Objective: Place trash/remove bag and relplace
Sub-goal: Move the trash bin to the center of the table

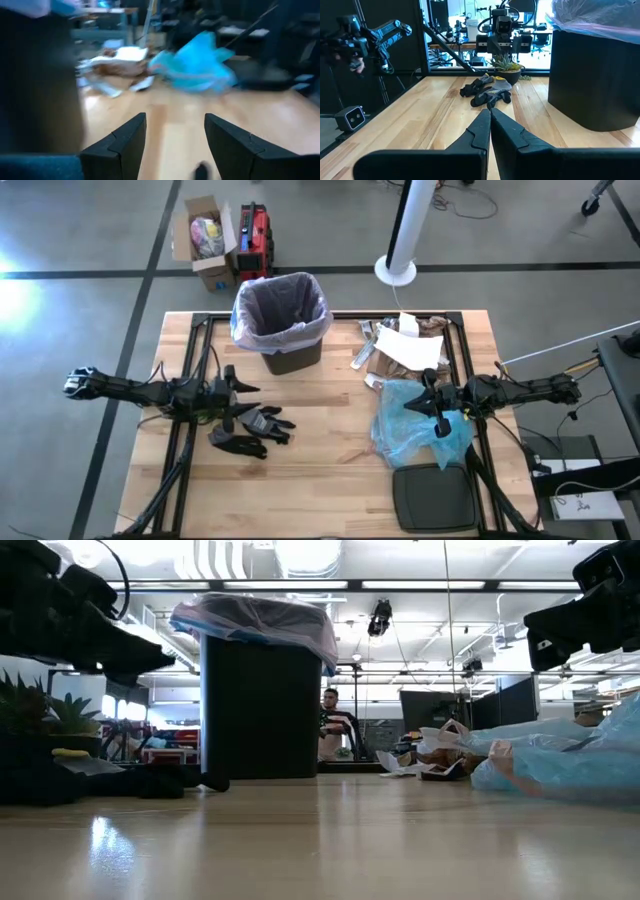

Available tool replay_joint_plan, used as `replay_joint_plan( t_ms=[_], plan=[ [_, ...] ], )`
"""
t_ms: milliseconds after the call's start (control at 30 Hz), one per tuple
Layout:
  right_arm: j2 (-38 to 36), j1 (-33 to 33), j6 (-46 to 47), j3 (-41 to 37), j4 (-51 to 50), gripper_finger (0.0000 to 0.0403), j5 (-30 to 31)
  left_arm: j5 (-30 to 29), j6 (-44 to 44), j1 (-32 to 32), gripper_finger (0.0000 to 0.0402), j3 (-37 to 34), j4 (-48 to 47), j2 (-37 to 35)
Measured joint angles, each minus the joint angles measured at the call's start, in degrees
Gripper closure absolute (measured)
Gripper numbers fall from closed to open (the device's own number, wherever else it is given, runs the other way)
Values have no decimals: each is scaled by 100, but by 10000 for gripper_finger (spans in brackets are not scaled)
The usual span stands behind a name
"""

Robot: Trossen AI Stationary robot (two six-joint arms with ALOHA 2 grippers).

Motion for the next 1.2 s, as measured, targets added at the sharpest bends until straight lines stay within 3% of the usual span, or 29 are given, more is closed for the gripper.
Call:
replay_joint_plan(
  t_ms=[100, 367, 600, 1033, 1200],
  plan=[
    [2, 1, 0, 0, 2, 403, 2, 268, -1034, 2, 214, 4, 270, 56],
    [2, -1, 0, 0, 2, 403, 2, 367, -2233, 0, 214, 324, 767, 109],
    [2, 1, 0, -2, 2, 403, -1, 339, -2495, 0, 214, 955, 809, 394],
    [2, 1, 0, 0, 2, 403, -1, 321, -2691, 0, 214, 3402, 855, 1960],
    [1, 0, 0, -1, 2, 403, 0, 227, -2258, 0, 214, 4303, 993, 2624]
  ],
)
